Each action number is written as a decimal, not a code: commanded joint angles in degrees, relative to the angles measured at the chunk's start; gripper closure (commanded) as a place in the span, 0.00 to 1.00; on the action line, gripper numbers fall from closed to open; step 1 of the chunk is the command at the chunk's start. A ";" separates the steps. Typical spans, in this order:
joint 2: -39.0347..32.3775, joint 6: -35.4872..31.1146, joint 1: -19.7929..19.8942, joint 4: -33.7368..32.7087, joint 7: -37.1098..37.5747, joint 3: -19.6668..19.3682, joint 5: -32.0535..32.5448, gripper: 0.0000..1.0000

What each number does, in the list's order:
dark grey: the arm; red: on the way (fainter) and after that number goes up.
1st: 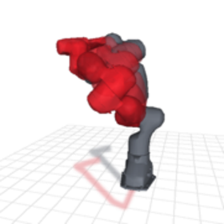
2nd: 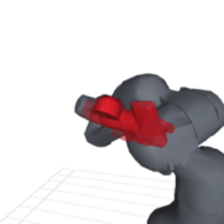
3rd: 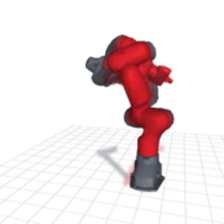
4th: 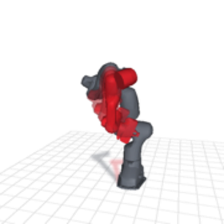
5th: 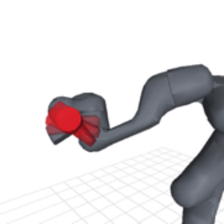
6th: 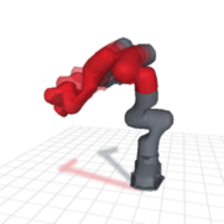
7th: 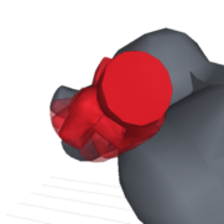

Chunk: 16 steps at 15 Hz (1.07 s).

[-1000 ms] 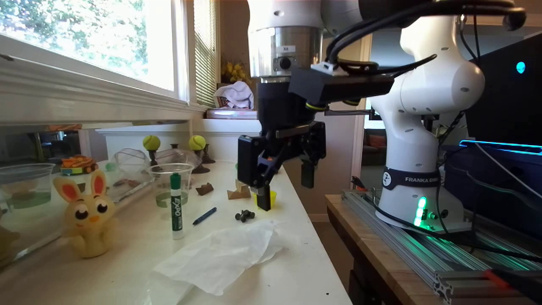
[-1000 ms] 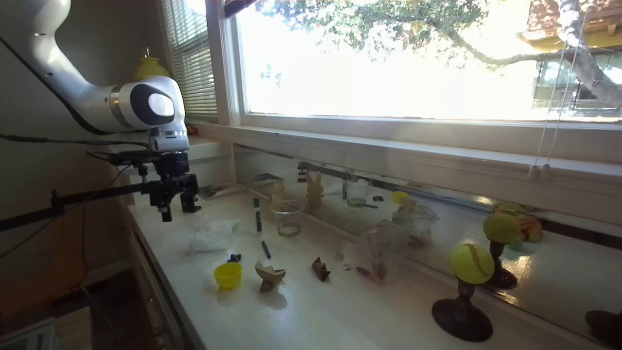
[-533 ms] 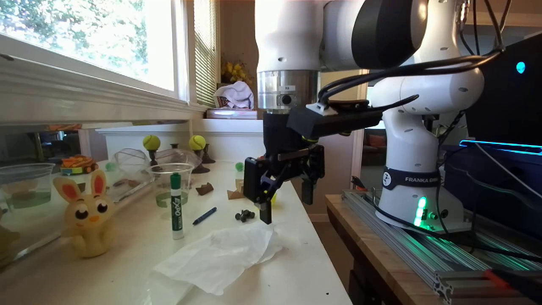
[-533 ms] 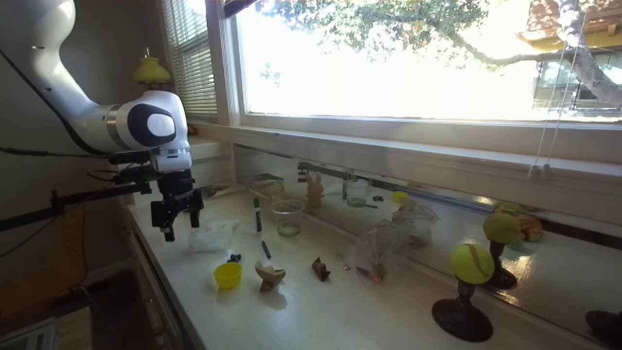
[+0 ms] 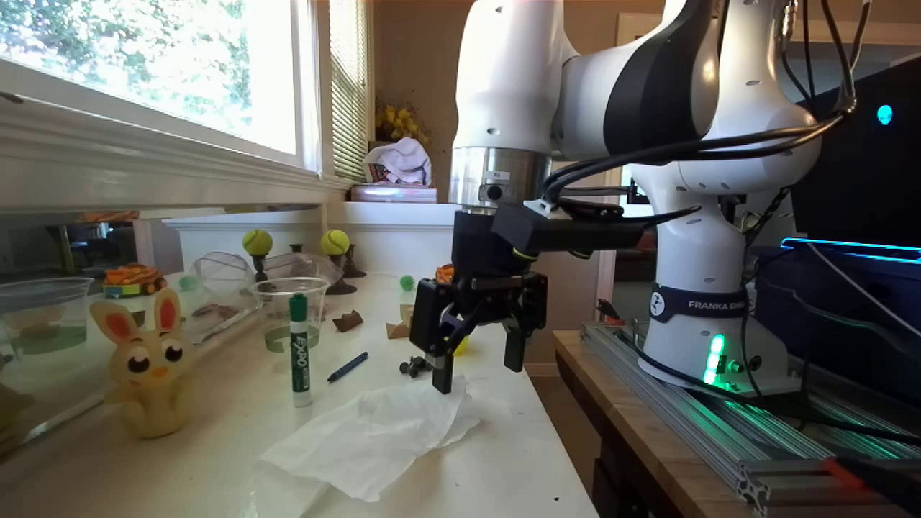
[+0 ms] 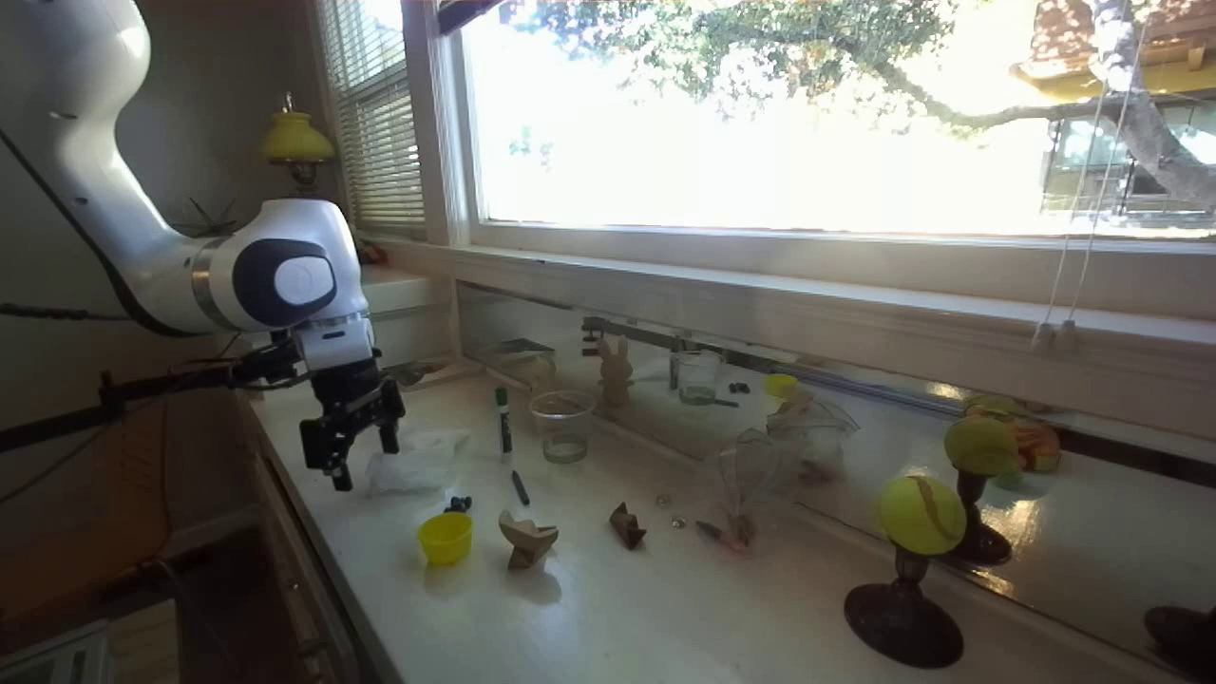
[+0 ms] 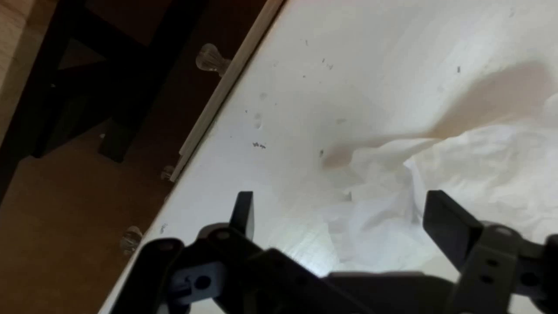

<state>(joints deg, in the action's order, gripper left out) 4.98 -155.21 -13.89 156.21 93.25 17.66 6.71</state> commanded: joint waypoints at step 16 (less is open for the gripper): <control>-5.11 -8.16 2.10 1.11 10.05 -1.03 12.55 0.95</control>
<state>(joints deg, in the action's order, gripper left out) 0.27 -162.44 -12.05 157.32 101.27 16.84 17.66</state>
